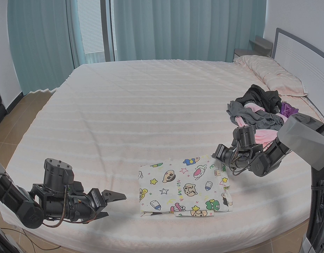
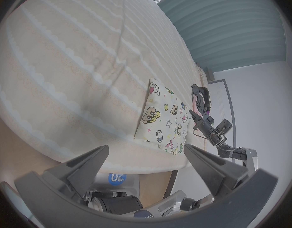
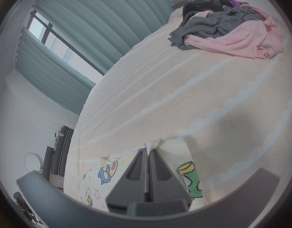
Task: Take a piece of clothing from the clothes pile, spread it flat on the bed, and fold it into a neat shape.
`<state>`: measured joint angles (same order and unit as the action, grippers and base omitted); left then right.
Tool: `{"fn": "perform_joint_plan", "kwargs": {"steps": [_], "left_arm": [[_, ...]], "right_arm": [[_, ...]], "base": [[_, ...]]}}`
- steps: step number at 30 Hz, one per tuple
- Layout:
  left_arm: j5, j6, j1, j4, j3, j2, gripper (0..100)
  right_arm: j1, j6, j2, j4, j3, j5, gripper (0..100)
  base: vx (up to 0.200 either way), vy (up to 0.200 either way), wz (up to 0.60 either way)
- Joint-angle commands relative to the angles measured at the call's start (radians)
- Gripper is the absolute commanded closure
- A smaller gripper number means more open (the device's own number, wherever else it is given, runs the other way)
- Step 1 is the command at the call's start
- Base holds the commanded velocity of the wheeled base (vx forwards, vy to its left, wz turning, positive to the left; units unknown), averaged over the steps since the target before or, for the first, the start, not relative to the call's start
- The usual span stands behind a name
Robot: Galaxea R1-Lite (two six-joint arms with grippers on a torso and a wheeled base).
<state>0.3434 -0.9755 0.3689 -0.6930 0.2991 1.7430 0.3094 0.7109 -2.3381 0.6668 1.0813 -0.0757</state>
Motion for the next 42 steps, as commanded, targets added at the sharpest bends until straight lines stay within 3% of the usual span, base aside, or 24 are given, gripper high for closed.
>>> {"fn": "perform_joint_plan", "kwargs": {"steps": [1,16,17,29,34,42], "left_arm": [[0.000,0.000,0.001,0.000,0.000,0.000,0],[0.000,0.000,0.001,0.000,0.000,0.001,0],[0.000,0.000,0.001,0.000,0.000,0.001,0],[-0.020,0.009,-0.008,-0.053,0.094,0.041,0],[-0.080,0.011,-0.007,-0.074,0.189,0.109,0],[-0.067,0.003,-0.005,-0.076,0.164,0.115,0]], "right_arm": [[-0.007,0.002,0.005,0.000,0.000,0.011,100],[-0.036,-0.001,0.003,-0.006,-0.003,0.016,100],[-0.036,-0.001,0.005,-0.010,-0.006,0.016,0],[-0.075,-0.039,0.168,-0.004,-0.202,0.008,0],[-0.069,-0.053,0.241,0.000,-0.350,0.007,0],[-0.047,-0.042,0.283,0.000,-0.445,0.004,0]], "base": [[0.000,0.000,0.00],[0.000,0.000,0.00],[0.000,0.000,0.00],[0.000,0.000,0.00],[0.000,0.000,0.00],[0.075,0.000,0.00]]}}
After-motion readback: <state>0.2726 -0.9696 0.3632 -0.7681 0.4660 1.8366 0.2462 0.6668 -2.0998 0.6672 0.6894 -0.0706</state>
